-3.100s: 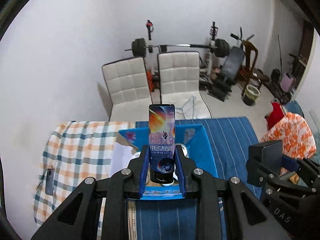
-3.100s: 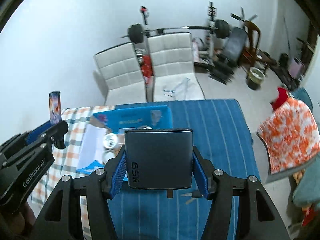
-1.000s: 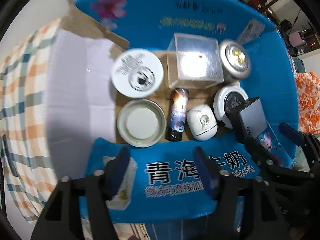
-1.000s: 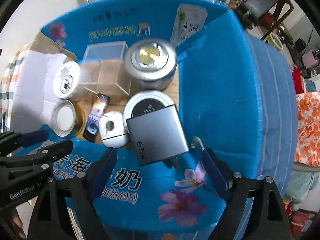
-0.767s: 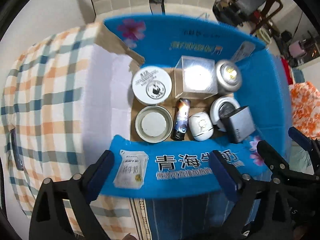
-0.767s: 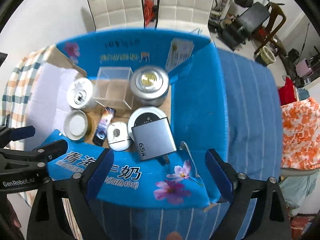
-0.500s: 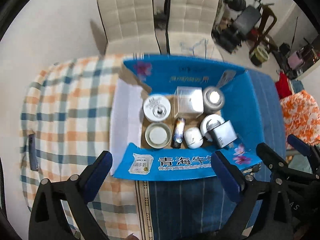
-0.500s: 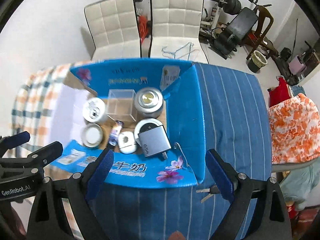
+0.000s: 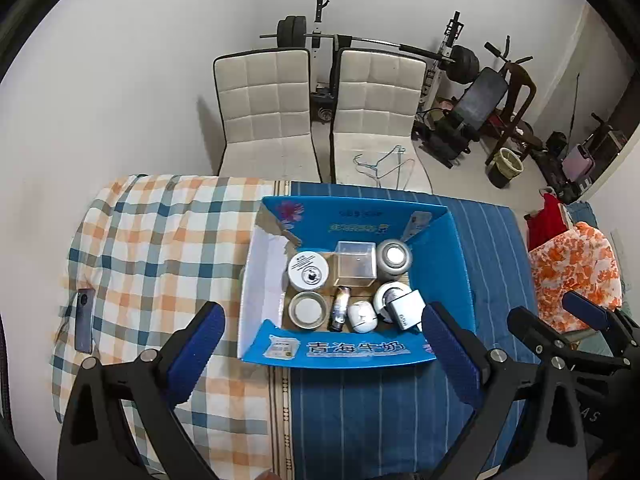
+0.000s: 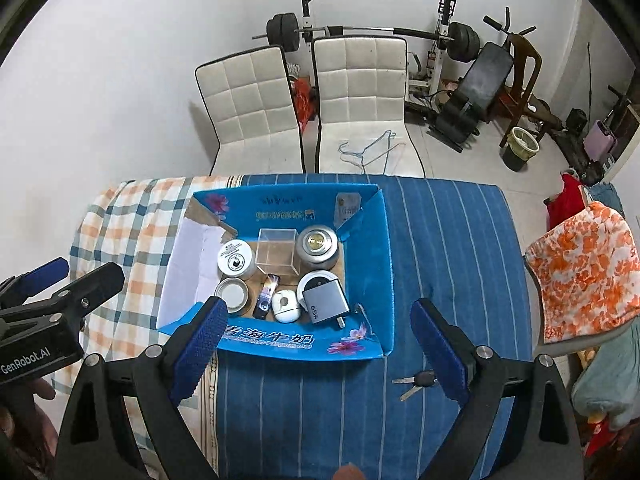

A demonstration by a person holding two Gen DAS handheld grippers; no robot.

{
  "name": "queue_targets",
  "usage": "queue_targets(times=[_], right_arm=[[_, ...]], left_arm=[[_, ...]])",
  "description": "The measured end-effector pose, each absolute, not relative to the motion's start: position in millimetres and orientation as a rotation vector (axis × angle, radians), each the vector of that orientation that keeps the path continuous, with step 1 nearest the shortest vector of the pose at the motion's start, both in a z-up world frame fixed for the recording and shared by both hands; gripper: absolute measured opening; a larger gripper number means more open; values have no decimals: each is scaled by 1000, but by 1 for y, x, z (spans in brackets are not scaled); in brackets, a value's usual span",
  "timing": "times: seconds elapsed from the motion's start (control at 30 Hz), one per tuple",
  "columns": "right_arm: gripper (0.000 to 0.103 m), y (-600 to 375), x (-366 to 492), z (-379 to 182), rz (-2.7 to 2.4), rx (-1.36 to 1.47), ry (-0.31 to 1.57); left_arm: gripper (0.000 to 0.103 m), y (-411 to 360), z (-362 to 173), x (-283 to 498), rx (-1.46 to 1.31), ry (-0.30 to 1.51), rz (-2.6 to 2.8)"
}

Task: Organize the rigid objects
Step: 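Withdraw both tools from the box, then grasp the black car keys on the cover with the right tool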

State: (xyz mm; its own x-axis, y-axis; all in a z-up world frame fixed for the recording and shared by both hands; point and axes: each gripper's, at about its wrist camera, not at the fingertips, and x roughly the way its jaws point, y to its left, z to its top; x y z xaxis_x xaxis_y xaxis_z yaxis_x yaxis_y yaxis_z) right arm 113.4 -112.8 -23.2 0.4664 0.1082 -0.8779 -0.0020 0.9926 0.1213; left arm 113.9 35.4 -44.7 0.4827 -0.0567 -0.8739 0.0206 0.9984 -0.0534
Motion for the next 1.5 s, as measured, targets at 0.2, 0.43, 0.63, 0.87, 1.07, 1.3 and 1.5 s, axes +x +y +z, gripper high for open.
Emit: queue_targets(times=[0.2, 0.43, 0.63, 0.87, 1.07, 1.3, 1.5], right_arm=[[95, -153, 114, -31, -5, 186, 1107], [95, -245, 124, -101, -204, 299, 1239], [95, -300, 124, -213, -293, 403, 1454], [68, -304, 114, -329, -349, 582, 1664], [53, -289, 113, -362, -399, 564, 1747], [29, -271, 105, -347, -388, 524, 1705], [27, -264, 80, -297, -345, 464, 1605]], left_arm=[[101, 7, -57, 122, -37, 1088, -90], [101, -73, -116, 144, 19, 1162, -185], [101, -123, -179, 158, 124, 1257, -172], [101, -136, -220, 159, 210, 1338, -144], [101, -131, -233, 159, 224, 1372, -118], [101, -118, -232, 158, 193, 1381, -111], [101, -103, -214, 155, 151, 1355, -120]])
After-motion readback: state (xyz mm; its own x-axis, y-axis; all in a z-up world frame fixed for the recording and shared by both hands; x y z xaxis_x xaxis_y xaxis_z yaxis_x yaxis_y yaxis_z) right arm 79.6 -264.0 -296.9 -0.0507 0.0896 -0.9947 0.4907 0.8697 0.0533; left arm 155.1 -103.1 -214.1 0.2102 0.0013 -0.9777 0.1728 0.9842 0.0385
